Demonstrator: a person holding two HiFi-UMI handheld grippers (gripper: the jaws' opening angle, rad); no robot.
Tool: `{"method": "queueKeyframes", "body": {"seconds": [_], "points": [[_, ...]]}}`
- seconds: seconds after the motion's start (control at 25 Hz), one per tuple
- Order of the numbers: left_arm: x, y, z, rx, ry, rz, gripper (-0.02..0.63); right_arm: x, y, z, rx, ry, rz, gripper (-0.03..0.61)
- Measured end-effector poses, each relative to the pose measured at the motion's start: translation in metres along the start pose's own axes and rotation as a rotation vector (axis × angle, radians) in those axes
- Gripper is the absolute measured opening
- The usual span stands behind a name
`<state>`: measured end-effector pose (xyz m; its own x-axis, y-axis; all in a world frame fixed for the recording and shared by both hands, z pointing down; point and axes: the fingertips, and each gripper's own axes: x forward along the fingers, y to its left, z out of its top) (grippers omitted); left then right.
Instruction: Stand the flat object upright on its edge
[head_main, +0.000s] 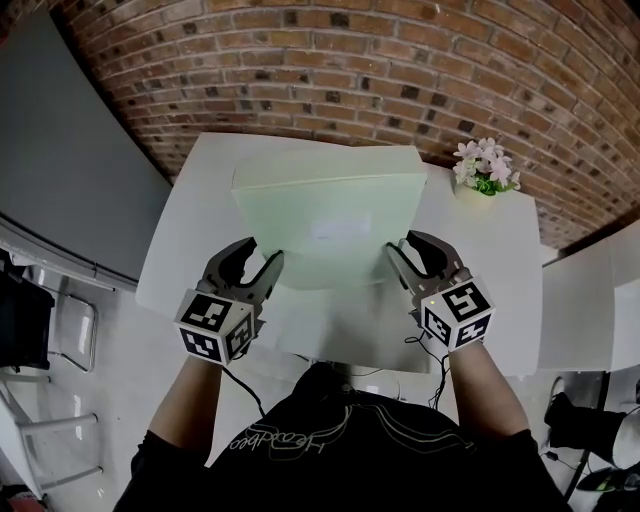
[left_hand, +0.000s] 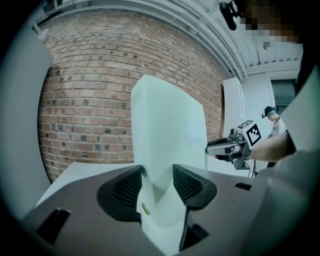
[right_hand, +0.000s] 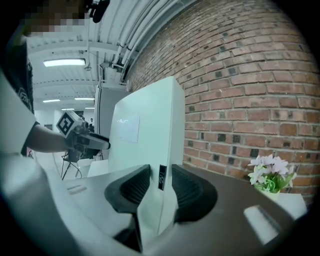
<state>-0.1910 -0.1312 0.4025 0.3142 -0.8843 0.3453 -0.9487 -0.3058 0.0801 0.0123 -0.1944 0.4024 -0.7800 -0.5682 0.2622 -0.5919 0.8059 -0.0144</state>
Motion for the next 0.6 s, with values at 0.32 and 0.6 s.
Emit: {"method": "queueKeyframes", "body": {"seconds": [0.32,0.6], "points": [[0.013,-0.008,-0.017,0.136,0.041,0.027,0.193,0.001,-0.009,-0.029,-0.058,0.066,-0.043,0.133],[0.018,-0.014,-0.036,0.139,0.076,0.027,0.189,0.001,-0.011,-0.055,-0.034,0.103,-0.049,0.127]]}}
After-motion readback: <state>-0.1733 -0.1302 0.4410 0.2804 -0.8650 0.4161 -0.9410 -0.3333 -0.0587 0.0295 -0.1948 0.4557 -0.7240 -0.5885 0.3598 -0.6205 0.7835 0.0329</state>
